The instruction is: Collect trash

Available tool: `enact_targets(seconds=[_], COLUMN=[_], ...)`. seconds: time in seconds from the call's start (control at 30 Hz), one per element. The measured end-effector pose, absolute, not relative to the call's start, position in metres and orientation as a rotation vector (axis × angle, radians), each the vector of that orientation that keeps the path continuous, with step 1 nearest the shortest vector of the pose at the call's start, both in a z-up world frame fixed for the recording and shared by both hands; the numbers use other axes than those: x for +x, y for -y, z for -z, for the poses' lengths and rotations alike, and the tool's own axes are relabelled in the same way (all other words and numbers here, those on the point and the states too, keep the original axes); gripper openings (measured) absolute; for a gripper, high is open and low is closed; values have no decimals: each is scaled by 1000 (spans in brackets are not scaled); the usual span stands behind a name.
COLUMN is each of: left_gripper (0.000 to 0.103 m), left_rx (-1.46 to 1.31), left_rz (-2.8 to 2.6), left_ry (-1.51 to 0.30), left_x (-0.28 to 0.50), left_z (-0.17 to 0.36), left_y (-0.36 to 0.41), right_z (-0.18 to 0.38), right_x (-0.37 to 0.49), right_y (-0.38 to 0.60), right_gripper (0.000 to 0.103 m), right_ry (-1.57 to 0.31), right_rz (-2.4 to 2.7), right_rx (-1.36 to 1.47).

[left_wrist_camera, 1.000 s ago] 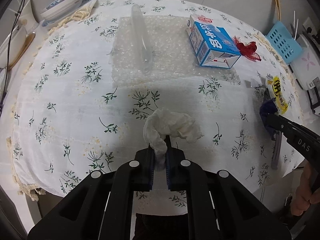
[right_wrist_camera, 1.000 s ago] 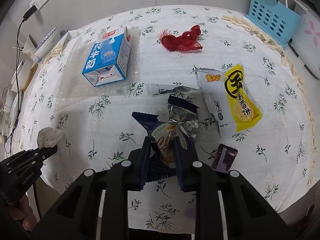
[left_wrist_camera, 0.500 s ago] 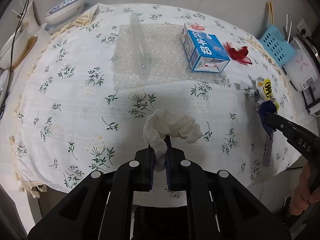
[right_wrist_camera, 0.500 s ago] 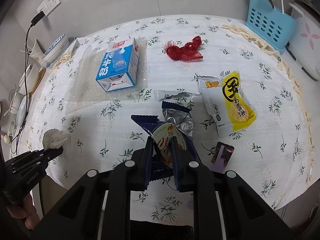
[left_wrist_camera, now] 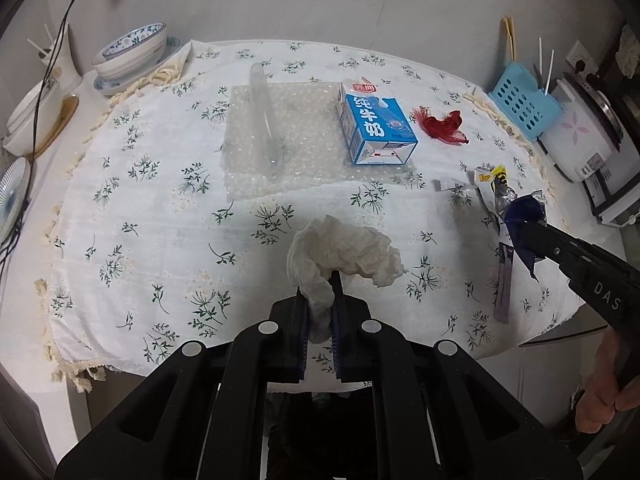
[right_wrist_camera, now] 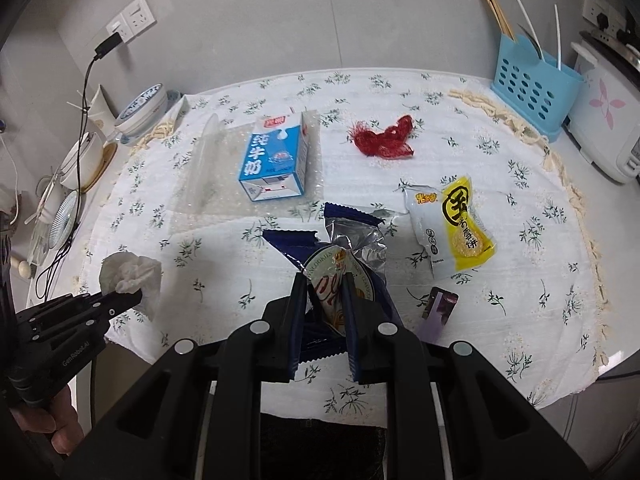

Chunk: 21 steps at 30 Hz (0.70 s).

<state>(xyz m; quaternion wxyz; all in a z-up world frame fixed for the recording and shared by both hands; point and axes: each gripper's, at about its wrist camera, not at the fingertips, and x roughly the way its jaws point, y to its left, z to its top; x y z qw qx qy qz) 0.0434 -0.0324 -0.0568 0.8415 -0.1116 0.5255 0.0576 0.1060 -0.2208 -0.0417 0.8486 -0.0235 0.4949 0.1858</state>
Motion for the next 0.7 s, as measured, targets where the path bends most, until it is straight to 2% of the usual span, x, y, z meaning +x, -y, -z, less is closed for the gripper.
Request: enact_targets(seconds=[0.7], left_gripper=[8], left_rx=[-250], left_rz=[-74], left_ry=[-1092], left_x=[-7], left_z=[39], left_y=[46], right_z=[24], right_x=[42], right_y=[227], right_gripper=[17], right_ry=[-1024], right_rz=[-442], right_rx=[-57])
